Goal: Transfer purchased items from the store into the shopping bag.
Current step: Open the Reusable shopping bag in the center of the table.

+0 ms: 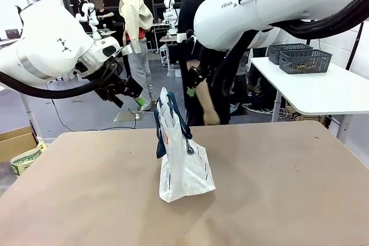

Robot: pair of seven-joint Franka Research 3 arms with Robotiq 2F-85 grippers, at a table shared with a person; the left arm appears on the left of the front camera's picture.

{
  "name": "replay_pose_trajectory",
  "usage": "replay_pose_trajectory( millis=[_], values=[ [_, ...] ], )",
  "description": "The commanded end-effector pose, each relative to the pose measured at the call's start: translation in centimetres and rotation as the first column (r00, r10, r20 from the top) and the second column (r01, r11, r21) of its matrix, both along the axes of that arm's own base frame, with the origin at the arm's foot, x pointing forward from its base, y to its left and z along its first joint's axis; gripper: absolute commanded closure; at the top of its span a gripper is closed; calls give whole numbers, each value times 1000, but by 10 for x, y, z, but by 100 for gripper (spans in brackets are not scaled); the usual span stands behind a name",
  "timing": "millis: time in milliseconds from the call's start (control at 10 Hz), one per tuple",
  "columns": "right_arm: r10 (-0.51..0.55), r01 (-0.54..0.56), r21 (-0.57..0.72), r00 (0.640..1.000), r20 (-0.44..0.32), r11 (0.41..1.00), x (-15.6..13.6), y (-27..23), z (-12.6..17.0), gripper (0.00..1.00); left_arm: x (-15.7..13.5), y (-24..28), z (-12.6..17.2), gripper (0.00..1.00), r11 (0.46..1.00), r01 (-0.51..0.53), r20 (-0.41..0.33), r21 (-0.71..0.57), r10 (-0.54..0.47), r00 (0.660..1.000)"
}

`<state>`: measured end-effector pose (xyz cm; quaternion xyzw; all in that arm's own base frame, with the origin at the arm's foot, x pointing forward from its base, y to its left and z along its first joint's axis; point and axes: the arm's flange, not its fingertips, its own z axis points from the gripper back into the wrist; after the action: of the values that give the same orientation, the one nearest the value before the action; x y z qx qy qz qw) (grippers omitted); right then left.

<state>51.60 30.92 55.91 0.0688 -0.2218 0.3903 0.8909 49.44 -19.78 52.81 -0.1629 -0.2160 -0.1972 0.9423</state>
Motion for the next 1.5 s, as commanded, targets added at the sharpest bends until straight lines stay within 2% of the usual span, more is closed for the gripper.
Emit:
replay_pose_trajectory(
  millis=[0,100,300,500,600,700,900,1000,1100,1400],
  values=[
    [-93,87,-58,991,-101,994,10,20,18,0,2,1,22,0,993,-116,-34,-17,115,993],
    [-118,107,-95,985,-124,990,6,27,24,0,7,1,24,0,990,-142,-24,-22,141,990],
    [-146,118,-165,975,-166,979,-12,39,28,0,24,1,18,0,988,-144,-82,-53,139,987],
    [-117,95,-162,985,-128,982,-30,53,32,0,37,-6,16,0,990,-121,-105,-76,113,988],
    [-96,83,-152,993,-76,985,-31,52,33,0,37,-6,17,0,994,-61,-105,-93,51,993],
    [-116,94,-146,981,-154,985,-30,46,29,0,26,-2,12,0,990,-131,-79,-56,126,989],
    [-116,94,-146,981,-154,985,-30,46,29,0,32,-8,11,0,992,-113,-93,-63,107,990],
    [-102,81,-149,985,-137,986,-34,52,32,0,27,-15,12,0,984,-170,-105,-54,163,981],
    [-116,95,-120,976,-184,988,-28,58,28,0,19,-13,16,0,972,-223,-136,-71,212,968],
    [-155,128,-143,968,-197,981,-12,75,28,0,0,-11,15,0,963,-251,-174,-94,233,957]
  ],
)
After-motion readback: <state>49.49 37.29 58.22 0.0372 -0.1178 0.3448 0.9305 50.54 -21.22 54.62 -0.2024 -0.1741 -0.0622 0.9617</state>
